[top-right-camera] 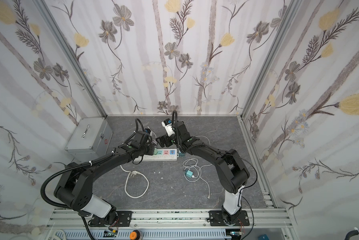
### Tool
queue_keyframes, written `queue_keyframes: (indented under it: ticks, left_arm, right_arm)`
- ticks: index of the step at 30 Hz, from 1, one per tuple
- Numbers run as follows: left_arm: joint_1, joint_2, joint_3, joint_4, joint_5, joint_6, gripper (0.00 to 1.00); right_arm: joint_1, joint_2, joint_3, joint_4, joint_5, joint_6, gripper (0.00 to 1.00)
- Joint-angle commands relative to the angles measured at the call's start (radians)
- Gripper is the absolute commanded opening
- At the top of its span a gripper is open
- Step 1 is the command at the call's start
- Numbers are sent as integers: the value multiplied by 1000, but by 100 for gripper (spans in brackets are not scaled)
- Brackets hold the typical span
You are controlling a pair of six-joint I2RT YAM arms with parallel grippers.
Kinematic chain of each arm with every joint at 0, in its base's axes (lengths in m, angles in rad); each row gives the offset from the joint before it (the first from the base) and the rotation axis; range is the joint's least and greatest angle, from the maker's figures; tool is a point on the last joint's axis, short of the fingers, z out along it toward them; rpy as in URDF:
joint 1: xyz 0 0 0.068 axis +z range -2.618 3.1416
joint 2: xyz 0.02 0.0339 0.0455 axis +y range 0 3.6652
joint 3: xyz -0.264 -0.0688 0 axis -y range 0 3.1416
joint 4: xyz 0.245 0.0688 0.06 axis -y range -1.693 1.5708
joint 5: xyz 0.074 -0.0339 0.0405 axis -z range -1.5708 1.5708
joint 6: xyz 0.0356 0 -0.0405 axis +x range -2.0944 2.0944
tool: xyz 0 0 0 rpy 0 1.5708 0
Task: Insert plugs into power strip
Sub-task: Insert the plug into the socket.
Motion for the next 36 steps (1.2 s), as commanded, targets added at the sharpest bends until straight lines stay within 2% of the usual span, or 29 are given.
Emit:
queue_keyframes:
  ticks: [1,3,8,14,36]
  left_arm:
    - [0,-5,12,-20,-48,4,0]
    - [0,-6,15,-25,-63,1,0]
    - [0,11,26,-26,-54,-8,0]
    - [0,22,34,-40,-45,-16,0]
    - [-19,46,20,-67,-56,-25,0]
  right_arm:
    - [2,41,30,-54,-46,213,78]
    - [5,68,51,-80,-64,261,66]
    - [9,113,85,-72,-155,314,50]
    - [28,149,104,-58,-205,332,49]
    - [36,177,109,-84,-251,306,39]
